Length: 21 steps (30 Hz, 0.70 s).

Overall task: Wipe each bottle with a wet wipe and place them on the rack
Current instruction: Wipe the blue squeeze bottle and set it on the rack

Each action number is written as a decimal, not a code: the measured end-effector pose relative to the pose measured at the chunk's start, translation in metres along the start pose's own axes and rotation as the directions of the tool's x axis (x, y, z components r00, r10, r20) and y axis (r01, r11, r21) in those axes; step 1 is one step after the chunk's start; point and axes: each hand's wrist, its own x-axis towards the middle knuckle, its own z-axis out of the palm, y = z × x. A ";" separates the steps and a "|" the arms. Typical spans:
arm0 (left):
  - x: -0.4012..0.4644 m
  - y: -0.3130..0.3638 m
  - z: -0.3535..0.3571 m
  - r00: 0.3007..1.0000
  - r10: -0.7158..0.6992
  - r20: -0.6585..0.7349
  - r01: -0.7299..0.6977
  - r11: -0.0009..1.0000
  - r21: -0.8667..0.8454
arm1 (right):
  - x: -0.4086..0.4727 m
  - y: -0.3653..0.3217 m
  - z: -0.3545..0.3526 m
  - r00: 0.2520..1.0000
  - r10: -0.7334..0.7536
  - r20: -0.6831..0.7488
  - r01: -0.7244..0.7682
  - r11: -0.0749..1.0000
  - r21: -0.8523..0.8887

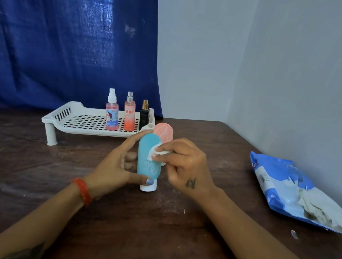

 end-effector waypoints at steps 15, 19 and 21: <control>0.000 0.002 0.000 1.000 -0.023 0.004 0.023 1.000 -0.014 | -0.003 0.000 0.002 0.980 0.200 -0.007 -0.198 0.976 0.093; -0.001 0.002 0.001 1.000 -0.014 -0.002 0.014 1.000 -0.007 | -0.003 -0.002 0.007 0.959 0.274 -0.071 -0.267 0.959 0.093; -0.001 0.002 0.000 1.000 -0.011 0.001 0.011 1.000 -0.010 | -0.001 -0.003 0.008 0.969 0.234 -0.079 -0.230 0.971 0.061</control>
